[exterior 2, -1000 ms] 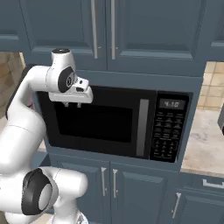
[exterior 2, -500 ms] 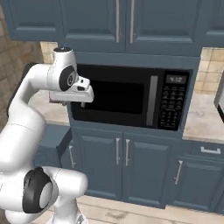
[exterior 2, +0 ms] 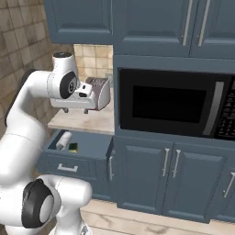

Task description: Restock the sink supplies by placing the sponge and soap dispenser on the counter and next to the sink. Make sure the soap dispenser is upright.

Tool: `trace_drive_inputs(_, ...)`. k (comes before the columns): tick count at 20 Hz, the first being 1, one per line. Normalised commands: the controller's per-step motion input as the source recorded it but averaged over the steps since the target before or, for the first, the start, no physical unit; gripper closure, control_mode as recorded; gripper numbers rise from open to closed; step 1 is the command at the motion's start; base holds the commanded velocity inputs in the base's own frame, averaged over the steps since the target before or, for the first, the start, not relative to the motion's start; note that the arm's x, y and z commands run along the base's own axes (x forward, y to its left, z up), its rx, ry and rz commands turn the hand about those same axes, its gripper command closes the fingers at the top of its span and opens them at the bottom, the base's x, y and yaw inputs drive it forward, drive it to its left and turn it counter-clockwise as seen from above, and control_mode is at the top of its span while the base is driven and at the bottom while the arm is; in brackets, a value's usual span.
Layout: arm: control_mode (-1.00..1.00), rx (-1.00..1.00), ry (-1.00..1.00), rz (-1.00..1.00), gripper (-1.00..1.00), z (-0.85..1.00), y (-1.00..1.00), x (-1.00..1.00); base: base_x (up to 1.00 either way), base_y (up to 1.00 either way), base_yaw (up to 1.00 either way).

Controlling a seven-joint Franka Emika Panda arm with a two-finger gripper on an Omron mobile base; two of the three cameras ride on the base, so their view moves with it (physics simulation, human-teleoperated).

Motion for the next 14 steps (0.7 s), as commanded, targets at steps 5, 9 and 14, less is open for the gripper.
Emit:
trace_drive_inputs(5, 1.00, 0.00, 0.00, 0.00, -1.00, 0.00, 0.00, 0.00, 0.01, 0.24, 0.00)
trace_drive_inputs(9, 1.00, 0.00, 0.00, 0.00, -1.00, 0.00, 0.00, 0.00, 0.14, 0.36, 0.00)
trace_drive_inputs(14, 1.00, 0.00, 0.00, 0.00, -1.00, 0.00, 0.00, 0.00, 0.08, 0.21, 0.01)
